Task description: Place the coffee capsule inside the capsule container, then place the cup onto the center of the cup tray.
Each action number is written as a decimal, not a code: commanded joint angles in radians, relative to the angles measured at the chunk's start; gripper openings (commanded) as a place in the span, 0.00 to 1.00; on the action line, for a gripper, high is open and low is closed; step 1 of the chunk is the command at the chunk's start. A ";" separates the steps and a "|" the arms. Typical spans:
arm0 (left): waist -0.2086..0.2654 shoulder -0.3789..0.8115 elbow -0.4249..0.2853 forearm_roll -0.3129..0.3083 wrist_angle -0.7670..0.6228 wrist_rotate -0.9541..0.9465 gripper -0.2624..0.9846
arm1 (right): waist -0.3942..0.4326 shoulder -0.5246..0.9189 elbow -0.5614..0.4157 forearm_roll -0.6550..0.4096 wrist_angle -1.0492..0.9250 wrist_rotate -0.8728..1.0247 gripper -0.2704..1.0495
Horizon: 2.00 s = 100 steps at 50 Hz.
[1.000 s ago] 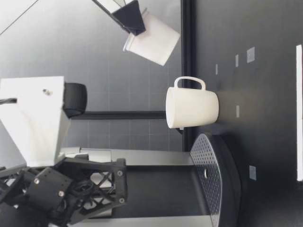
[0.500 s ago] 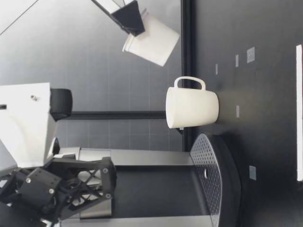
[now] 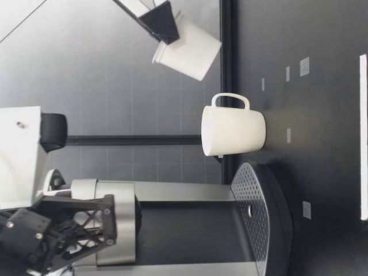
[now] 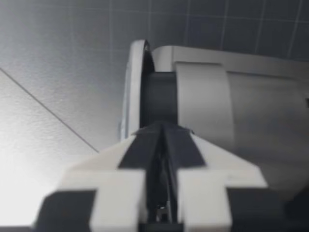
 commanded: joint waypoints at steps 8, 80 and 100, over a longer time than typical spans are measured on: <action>0.014 -0.067 -0.046 0.054 0.018 0.035 0.30 | -0.005 -0.008 -0.009 0.000 -0.020 0.002 0.57; 0.259 -0.574 0.160 -0.179 -0.499 -0.491 0.30 | -0.002 -0.011 -0.003 0.005 -0.041 0.025 0.57; 0.396 -0.716 0.265 -0.183 -0.696 -0.614 0.30 | -0.002 -0.015 -0.008 0.005 -0.052 0.035 0.57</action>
